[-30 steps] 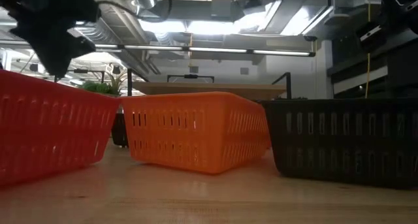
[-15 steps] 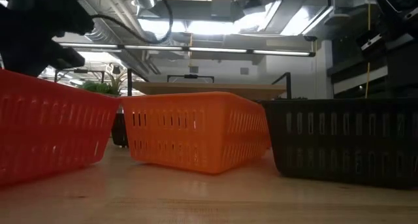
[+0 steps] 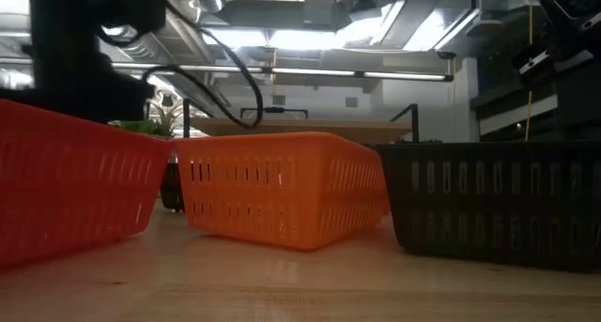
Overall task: Stack baskets on shelf by color
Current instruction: Put the left orange bin on the shelf
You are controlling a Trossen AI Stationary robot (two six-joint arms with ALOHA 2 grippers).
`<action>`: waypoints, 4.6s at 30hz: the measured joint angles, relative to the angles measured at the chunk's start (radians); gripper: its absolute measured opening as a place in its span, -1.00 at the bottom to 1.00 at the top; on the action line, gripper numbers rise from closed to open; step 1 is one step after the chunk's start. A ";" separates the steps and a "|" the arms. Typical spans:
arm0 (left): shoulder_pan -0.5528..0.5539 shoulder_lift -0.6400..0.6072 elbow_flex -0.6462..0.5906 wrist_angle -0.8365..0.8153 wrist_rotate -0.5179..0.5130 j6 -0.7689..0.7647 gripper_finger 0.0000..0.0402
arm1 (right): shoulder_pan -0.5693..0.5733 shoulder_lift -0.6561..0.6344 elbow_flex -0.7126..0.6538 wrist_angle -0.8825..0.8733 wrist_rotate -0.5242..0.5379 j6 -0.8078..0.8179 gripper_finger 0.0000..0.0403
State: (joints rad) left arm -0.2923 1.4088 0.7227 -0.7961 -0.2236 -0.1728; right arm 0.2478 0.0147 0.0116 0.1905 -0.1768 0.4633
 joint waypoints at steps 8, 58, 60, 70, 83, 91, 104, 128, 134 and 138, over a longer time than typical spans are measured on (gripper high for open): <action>0.120 0.014 0.000 0.014 -0.397 0.044 -0.72 | 0.000 0.000 0.000 0.000 0.009 0.000 -0.42; -0.025 -0.022 0.148 -0.104 0.061 -0.316 -0.36 | 0.000 0.001 0.000 -0.063 0.052 0.000 -0.42; -0.025 -0.022 0.129 -0.089 0.061 -0.318 -0.36 | 0.000 0.001 0.000 -0.063 0.052 0.000 -0.42; -0.025 -0.022 -0.008 0.075 0.058 -0.319 -0.36 | 0.000 0.001 0.000 -0.063 0.052 0.000 -0.42; -0.032 -0.022 0.089 0.011 0.060 -0.292 -0.99 | 0.000 0.001 0.000 -0.113 0.052 0.006 -0.42; -0.042 -0.022 0.343 -0.189 0.081 -0.265 -1.00 | 0.000 0.001 0.000 -0.116 0.052 0.007 -0.42; 0.179 -0.022 0.598 -0.153 -0.265 0.266 -1.00 | 0.000 0.001 0.000 -0.113 0.052 0.007 -0.42; 0.705 0.096 0.619 -0.070 0.071 0.649 -1.00 | 0.000 0.001 0.000 -0.113 0.053 0.003 -0.42; 0.707 0.138 0.621 -0.062 -0.006 0.647 -1.00 | 0.000 0.001 0.000 -0.113 0.053 0.003 -0.42; 0.706 0.134 0.620 -0.061 -0.001 0.648 -1.00 | 0.000 0.001 0.000 -0.113 0.053 0.002 -0.42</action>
State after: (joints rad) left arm 0.4141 1.5428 1.3431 -0.8566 -0.2250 0.4747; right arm 0.2474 0.0154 0.0113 0.0776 -0.1238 0.4656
